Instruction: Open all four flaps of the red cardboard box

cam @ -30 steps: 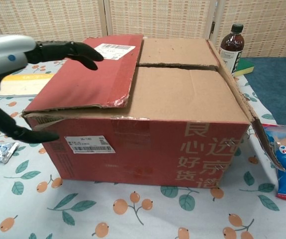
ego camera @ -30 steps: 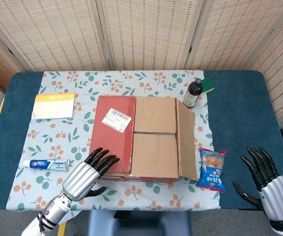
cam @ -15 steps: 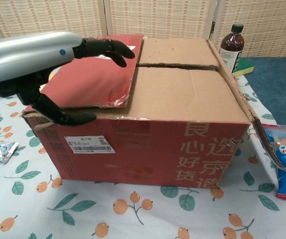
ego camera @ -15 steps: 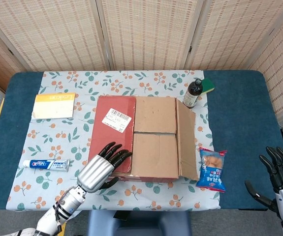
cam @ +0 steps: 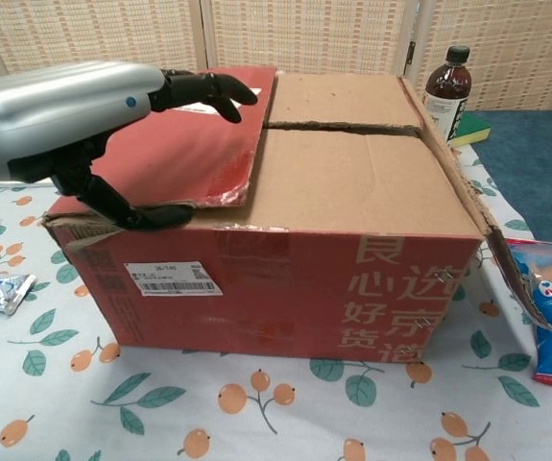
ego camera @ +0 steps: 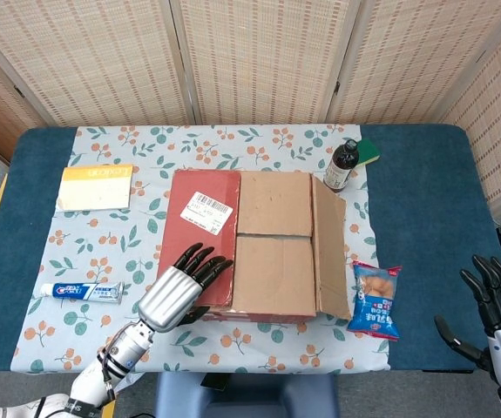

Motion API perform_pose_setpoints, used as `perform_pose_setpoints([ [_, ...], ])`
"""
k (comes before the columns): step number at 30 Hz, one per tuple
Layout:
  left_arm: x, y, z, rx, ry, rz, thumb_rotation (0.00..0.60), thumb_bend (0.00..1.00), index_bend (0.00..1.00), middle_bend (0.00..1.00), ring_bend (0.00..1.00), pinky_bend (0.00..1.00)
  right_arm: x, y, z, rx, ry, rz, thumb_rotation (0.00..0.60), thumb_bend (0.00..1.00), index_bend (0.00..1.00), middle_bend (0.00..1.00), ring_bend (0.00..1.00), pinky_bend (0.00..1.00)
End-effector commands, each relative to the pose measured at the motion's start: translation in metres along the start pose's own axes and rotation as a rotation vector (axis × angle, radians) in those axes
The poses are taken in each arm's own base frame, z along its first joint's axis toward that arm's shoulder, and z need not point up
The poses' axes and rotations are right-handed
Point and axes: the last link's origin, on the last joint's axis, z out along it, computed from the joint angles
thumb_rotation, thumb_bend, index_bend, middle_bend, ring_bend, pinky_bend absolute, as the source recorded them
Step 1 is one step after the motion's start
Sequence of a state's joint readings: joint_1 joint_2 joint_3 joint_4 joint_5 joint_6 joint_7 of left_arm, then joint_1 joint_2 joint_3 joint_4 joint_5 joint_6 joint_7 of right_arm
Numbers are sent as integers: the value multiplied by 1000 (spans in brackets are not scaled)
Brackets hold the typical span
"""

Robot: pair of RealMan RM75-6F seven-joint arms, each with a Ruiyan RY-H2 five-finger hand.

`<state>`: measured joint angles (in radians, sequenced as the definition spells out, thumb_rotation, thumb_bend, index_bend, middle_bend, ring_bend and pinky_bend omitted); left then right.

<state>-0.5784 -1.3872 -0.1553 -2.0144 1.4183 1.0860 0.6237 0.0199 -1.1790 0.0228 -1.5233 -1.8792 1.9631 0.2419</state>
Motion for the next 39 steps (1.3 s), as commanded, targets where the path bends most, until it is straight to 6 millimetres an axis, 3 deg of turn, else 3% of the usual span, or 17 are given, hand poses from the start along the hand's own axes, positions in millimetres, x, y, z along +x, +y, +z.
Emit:
perform_pose_setpoints([
  [1, -2, -2, 3, 7, 7, 4, 600, 374, 97, 186, 91, 99, 1, 0, 0, -2, 5, 0, 600, 398, 0, 0, 0, 0],
  [39, 42, -7, -8, 8, 203, 76, 600, 382, 71, 186, 90, 90, -9, 3, 5, -34, -34, -13, 600, 397, 0, 0, 0, 0],
])
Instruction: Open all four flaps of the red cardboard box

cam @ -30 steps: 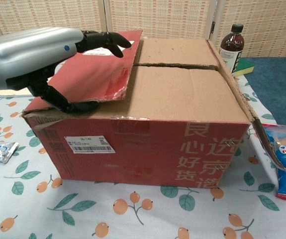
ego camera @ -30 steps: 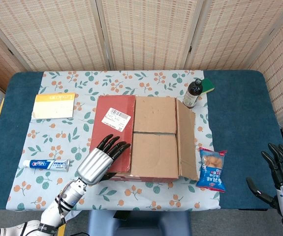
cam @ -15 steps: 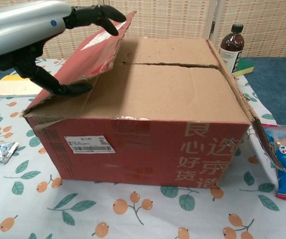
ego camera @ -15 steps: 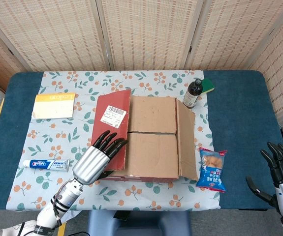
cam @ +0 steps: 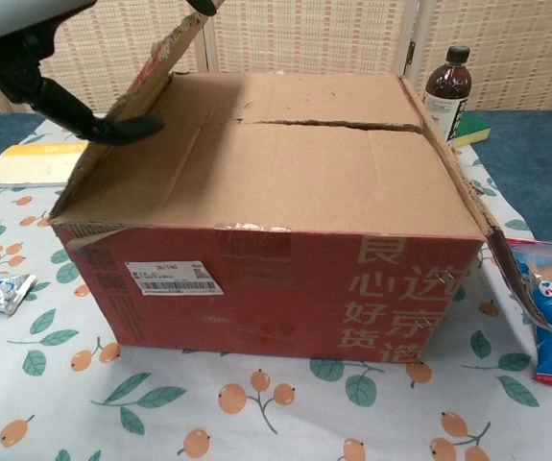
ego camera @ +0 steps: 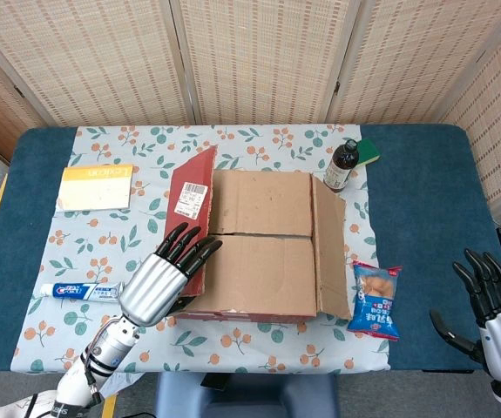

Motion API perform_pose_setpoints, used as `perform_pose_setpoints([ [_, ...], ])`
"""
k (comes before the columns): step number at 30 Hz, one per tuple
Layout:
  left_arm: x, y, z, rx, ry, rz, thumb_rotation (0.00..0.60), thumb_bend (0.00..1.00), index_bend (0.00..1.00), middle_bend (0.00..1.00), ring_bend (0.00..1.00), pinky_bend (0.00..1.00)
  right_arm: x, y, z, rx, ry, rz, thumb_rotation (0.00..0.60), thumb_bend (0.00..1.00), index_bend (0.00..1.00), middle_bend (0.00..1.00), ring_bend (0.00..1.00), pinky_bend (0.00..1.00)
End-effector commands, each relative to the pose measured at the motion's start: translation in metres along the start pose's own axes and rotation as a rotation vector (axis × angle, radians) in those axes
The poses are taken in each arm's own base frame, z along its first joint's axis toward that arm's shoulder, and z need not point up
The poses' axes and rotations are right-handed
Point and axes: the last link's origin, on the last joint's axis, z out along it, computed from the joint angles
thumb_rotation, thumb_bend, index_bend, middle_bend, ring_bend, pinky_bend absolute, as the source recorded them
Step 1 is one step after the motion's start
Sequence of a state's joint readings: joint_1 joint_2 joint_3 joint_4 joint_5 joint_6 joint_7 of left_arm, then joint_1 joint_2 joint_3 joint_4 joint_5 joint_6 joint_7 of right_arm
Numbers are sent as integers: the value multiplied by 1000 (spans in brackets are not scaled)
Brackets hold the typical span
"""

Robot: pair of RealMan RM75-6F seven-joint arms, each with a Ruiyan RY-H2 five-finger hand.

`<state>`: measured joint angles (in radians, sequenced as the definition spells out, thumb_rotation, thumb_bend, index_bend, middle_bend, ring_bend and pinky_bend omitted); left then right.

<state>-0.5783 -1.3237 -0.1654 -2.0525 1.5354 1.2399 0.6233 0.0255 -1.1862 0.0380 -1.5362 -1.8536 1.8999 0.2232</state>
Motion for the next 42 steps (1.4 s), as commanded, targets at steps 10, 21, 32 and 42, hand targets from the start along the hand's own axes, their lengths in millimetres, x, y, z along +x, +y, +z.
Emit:
perform_pose_setpoints([
  [10, 13, -17, -7, 49, 93, 64, 600, 398, 94, 187, 88, 87, -2, 0, 1, -3, -2, -8, 600, 398, 0, 0, 0, 0],
  [21, 24, -25, -21, 94, 143, 90, 600, 399, 97, 188, 88, 78, -2, -1, 0, 0, -3, -9, 600, 398, 0, 0, 0, 0],
  [32, 28, -72, -48, 278, 157, 256, 600, 402, 100, 188, 87, 53, -3, -3, -3, 5, -11, -18, 600, 398, 0, 0, 0, 0],
  [42, 31, -104, -89, 370, 167, 212, 600, 403, 103, 188, 87, 49, -13, -5, 3, 5, -45, -41, 600, 398, 0, 0, 0, 0],
])
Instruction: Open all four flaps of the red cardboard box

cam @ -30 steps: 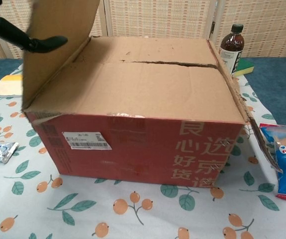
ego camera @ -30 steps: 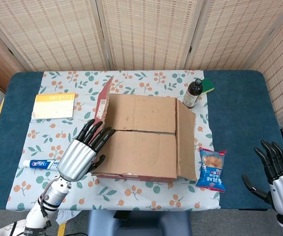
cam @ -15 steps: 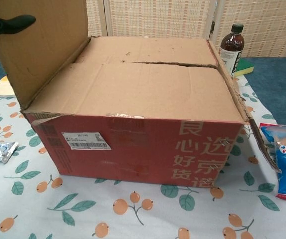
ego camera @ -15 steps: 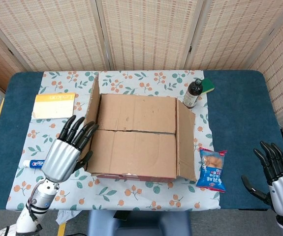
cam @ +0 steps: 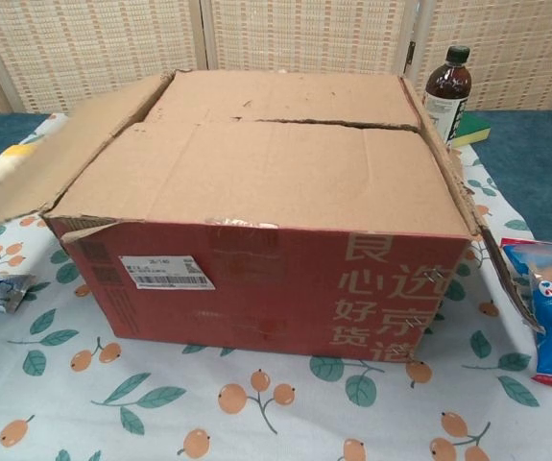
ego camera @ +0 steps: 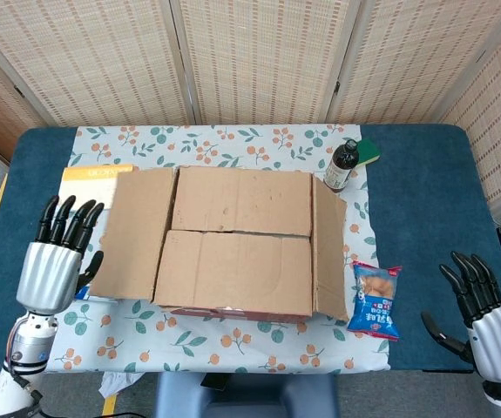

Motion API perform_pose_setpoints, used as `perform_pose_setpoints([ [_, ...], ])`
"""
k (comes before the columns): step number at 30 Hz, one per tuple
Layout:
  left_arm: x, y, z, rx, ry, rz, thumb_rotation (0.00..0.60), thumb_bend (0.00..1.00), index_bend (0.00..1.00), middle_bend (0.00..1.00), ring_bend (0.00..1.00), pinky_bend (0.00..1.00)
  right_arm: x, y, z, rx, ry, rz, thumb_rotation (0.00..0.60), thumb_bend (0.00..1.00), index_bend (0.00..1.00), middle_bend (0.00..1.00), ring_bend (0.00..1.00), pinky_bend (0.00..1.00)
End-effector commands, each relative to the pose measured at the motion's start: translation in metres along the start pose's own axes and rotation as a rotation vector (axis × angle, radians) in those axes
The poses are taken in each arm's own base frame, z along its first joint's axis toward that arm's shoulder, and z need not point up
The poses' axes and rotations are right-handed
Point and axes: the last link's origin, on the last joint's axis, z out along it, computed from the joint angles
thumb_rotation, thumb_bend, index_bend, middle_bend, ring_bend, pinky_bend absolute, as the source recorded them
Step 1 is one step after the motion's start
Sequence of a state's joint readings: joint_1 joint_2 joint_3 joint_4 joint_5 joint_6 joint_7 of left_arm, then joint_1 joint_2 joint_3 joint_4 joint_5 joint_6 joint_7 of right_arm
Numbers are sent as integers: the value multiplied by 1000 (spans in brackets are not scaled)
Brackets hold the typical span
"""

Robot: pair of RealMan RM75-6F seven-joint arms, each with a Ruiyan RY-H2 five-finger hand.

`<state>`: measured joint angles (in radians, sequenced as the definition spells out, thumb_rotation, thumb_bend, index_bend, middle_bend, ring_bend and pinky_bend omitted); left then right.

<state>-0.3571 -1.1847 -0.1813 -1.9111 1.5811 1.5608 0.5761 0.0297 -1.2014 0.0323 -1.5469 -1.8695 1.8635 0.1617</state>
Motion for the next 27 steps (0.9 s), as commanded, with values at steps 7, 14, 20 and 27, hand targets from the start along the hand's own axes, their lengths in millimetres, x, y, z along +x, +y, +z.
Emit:
perform_pose_setpoints([
  [7, -12, -35, -63, 22, -64, -79, 600, 401, 100, 188, 87, 39, -15, -13, 38, 63, -94, -68, 600, 398, 0, 0, 0, 0],
  [14, -33, -38, -98, 15, -113, -177, 600, 400, 73, 188, 81, 42, -24, -38, 87, 86, -147, -154, 600, 398, 0, 0, 0, 0],
  [20, -44, -50, -111, 24, -153, -199, 600, 400, 72, 188, 76, 43, -44, -55, 118, 79, -211, -141, 600, 398, 0, 0, 0, 0],
  [27, -46, -65, -114, 32, -164, -189, 600, 400, 82, 188, 78, 40, -68, -71, 141, 106, -270, -126, 600, 398, 0, 0, 0, 0],
])
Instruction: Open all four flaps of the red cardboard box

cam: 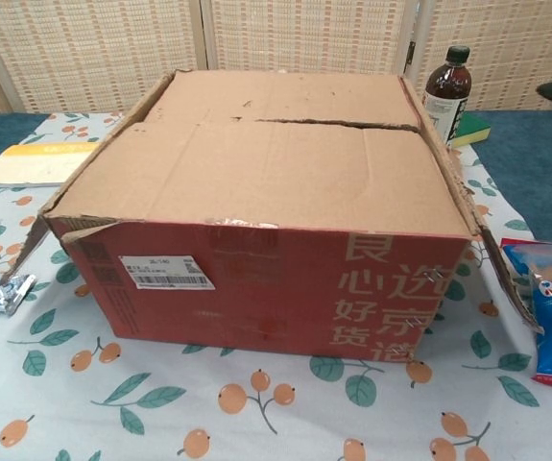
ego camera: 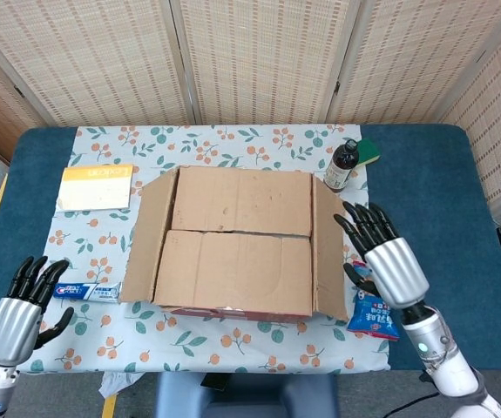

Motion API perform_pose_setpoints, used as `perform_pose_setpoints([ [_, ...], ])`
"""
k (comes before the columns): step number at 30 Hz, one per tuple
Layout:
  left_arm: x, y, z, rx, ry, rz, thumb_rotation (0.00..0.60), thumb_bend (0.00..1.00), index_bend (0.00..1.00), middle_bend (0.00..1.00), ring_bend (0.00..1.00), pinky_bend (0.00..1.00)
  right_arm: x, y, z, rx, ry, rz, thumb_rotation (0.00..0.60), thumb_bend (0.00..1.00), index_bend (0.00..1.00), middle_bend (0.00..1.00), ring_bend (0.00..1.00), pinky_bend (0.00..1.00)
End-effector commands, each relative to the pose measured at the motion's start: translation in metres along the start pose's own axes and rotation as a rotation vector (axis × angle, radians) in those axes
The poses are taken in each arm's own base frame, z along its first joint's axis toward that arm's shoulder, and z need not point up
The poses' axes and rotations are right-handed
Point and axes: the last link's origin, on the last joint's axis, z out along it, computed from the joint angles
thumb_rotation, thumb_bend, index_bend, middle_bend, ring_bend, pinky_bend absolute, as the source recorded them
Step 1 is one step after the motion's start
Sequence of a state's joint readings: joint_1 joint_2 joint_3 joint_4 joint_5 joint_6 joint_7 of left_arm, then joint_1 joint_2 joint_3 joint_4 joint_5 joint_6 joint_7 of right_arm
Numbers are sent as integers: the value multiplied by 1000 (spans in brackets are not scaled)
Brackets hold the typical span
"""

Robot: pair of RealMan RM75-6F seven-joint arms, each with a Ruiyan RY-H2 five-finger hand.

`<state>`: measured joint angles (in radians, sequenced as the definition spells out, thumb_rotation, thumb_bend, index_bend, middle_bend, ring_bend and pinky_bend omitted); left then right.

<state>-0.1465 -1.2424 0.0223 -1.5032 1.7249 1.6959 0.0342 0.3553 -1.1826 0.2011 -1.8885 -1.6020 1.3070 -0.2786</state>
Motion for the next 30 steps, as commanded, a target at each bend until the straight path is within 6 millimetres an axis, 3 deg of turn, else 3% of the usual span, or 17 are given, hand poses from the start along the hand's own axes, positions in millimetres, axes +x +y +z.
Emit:
perform_pose_setpoints([
  [1, -1, -3, 0, -2, -11, 12, 600, 400, 82, 188, 78, 40, -6, -11, 17, 21, -25, 2, 600, 397, 0, 0, 0, 0],
  [18, 17, -20, 0, -15, -22, -30, 600, 400, 78, 165, 33, 9, -43, -33, 78, 62, -102, 30, 600, 398, 0, 0, 0, 0],
  [30, 29, -33, -3, 3, 8, -87, 600, 401, 36, 166, 33, 7, -65, -44, 108, 68, -114, 65, 600, 398, 0, 0, 0, 0],
])
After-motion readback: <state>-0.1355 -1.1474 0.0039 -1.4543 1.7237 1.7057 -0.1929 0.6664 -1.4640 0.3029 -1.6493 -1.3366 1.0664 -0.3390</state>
